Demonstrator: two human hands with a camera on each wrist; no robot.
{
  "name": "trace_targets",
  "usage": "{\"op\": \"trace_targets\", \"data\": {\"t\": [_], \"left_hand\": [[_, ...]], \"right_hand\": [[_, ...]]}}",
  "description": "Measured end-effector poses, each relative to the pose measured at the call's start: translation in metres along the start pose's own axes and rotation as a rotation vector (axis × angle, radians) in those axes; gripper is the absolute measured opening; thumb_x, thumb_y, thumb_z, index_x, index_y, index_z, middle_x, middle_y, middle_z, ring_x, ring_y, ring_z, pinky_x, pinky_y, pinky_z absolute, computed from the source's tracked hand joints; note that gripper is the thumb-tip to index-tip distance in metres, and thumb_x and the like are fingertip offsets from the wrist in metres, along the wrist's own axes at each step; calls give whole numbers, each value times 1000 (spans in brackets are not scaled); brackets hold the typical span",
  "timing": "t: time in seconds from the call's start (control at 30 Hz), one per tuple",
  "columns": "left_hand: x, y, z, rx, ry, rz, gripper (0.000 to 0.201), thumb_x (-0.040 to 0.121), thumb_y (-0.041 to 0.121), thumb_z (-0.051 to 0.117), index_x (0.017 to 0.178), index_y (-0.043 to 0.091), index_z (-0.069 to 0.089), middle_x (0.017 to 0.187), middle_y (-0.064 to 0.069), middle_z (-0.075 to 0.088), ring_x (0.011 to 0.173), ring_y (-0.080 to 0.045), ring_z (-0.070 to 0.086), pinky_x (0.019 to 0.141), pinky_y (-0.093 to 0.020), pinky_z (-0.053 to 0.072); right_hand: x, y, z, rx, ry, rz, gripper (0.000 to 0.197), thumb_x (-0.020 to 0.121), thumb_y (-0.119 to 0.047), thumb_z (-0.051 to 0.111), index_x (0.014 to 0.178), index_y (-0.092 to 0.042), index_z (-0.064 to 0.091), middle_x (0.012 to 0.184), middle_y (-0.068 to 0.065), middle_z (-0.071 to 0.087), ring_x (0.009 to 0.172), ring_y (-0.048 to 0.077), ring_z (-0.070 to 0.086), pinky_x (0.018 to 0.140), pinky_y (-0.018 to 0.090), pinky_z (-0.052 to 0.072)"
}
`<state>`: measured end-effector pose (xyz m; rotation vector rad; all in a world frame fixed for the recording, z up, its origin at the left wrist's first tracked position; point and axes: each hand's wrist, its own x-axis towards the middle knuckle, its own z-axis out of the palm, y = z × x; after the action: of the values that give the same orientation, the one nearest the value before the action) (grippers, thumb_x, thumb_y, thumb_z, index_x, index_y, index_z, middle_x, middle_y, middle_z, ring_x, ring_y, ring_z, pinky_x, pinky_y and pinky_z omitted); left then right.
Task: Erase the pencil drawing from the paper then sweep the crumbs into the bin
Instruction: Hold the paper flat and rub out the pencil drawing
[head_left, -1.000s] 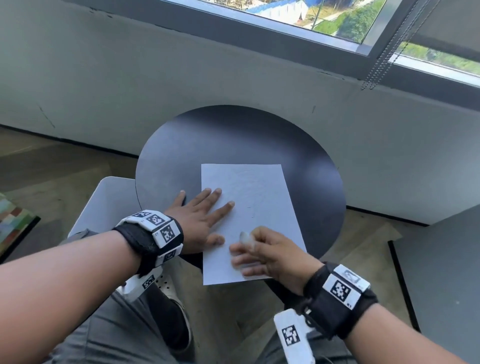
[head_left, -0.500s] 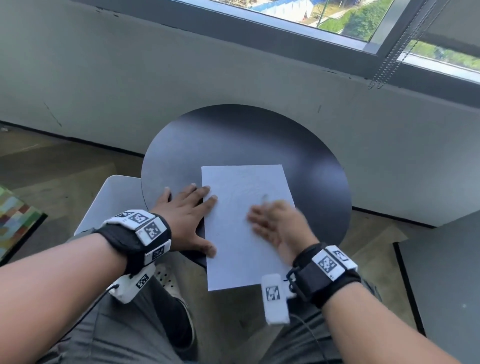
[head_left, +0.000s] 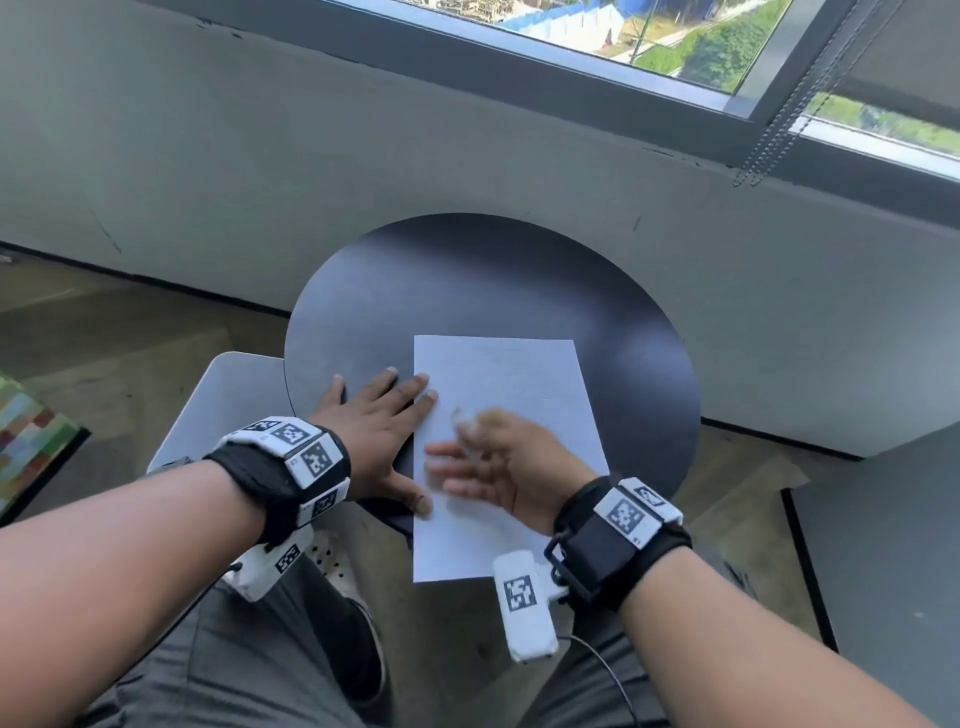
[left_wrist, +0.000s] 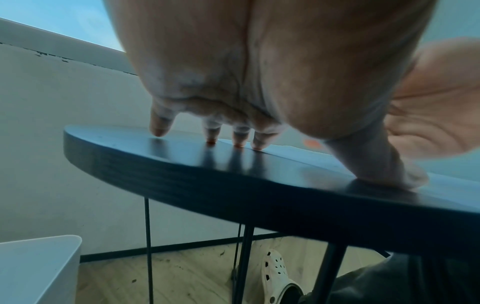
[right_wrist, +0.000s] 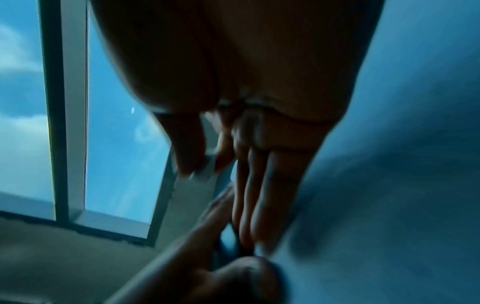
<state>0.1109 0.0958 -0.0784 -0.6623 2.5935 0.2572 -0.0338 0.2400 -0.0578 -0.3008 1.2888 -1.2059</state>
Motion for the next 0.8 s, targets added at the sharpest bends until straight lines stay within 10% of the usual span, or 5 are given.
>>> {"op": "trace_targets", "data": {"t": [0.2,0.37,0.53,0.67,0.8], "left_hand": [[-3,-1,0,-15,-1,6,133,56,99,41,154,30,-17,162,14,-23,150,-17,-19,117,-64,3],[-1,-1,0,4,6,12,137,49,101,36,155,30,-16,162,14,-23,151,-18,-17,116,-64,4],[0,-3,2,-25,9,18,134,54,100,40,154,31,-17,162,15,-23,151,-18,-18,116,-66,4],[0,-2,2,-20,10,19,135,54,100,41,154,30,-17,162,15,-24,151,-18,-18,116,-65,3],[-2,-2,1,-43,-3,19,133,56,99,44,154,32,-17,162,15,-23,150,-18,-20,116,-66,1]], "right_hand": [[3,-19,-42,350,469,-266,9,100,-19,53,93,-13,52,117,23,66,95,31,71,81,37,56],[-6,9,1,-61,-10,24,10,100,-18,53,97,-10,49,117,26,66,107,39,66,82,39,56],[8,-7,-6,144,323,-255,9,101,-19,53,100,-10,51,120,22,66,112,35,66,85,38,54],[-1,8,4,7,33,9,8,101,-16,51,97,-10,50,119,27,65,104,37,68,79,38,57],[6,-14,-22,81,424,-224,8,99,-17,56,97,-10,52,110,17,65,89,27,68,72,34,55]]}}
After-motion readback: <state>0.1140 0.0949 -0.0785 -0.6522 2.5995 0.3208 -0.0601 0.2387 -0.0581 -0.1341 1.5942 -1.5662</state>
